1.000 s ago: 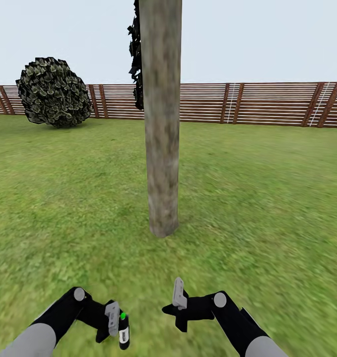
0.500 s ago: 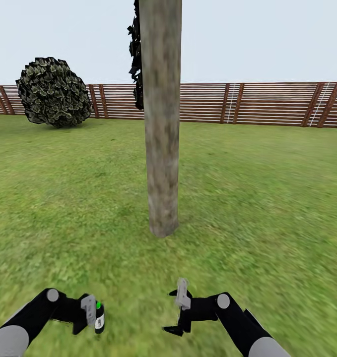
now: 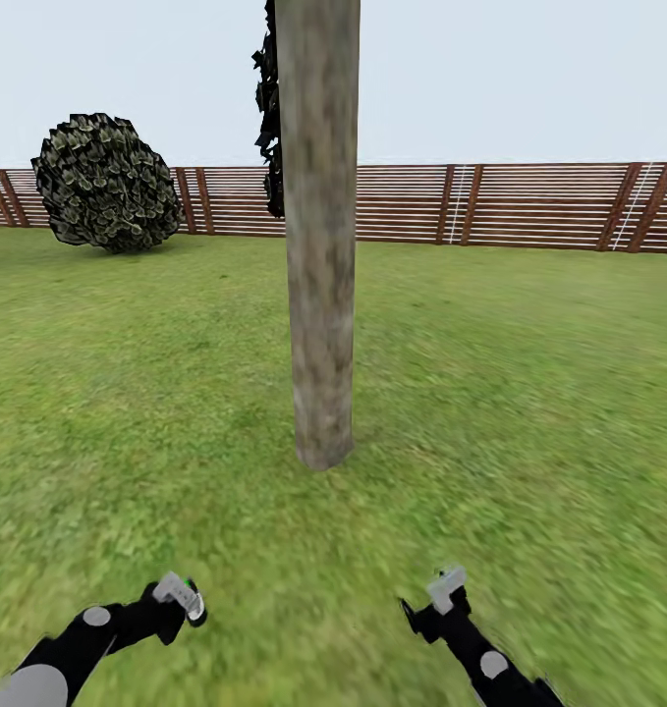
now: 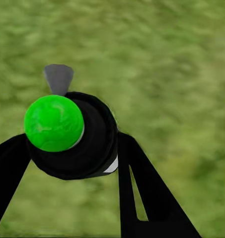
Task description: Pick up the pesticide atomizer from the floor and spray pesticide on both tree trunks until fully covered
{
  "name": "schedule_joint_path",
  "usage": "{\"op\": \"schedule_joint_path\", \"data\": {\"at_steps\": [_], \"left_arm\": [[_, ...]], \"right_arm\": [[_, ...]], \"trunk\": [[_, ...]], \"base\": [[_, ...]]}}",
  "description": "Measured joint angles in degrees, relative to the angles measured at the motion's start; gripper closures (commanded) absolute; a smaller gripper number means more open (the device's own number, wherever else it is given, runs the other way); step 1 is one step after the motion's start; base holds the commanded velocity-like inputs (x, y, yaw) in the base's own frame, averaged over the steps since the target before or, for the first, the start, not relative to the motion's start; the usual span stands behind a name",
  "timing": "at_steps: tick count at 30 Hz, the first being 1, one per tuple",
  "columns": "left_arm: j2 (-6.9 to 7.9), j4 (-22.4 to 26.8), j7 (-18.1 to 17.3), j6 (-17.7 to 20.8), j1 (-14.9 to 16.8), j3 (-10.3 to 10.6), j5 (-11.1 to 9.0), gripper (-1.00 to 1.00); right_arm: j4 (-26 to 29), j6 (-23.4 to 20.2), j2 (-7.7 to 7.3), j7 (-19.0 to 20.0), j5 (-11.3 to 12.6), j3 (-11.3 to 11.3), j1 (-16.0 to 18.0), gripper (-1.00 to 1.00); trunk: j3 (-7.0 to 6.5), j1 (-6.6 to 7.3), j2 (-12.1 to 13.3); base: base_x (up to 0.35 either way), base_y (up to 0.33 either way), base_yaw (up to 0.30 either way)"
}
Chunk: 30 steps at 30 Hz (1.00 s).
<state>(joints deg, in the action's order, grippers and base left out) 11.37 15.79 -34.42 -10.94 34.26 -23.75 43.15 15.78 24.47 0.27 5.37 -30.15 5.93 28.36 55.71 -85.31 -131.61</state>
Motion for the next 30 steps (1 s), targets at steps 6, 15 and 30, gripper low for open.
{"op": "schedule_joint_path", "data": {"at_steps": [6,15,30], "left_arm": [[-2.45,-2.00,9.39,4.43,0.00,-0.12,-6.01,1.00],[-5.34,-1.58,11.86,5.83,-0.61,-0.11,-7.64,1.00],[-5.91,-1.25,13.55,6.04,-0.69,-0.17,-7.76,1.00]], "right_arm": [[-7.27,11.43,-0.33,-18.95,0.12,0.42,-2.88,-1.00],[-8.44,16.87,-0.71,-23.74,0.10,0.57,-5.83,-1.00],[-8.55,16.89,-0.62,-23.44,10.76,2.52,-5.86,-1.00]], "trunk": [[0.00,0.00,0.00],[-0.01,0.00,0.00],[-0.01,0.00,0.00]], "base": [[0.000,0.000,0.000],[0.000,0.000,0.000],[0.052,-0.003,0.000]]}}
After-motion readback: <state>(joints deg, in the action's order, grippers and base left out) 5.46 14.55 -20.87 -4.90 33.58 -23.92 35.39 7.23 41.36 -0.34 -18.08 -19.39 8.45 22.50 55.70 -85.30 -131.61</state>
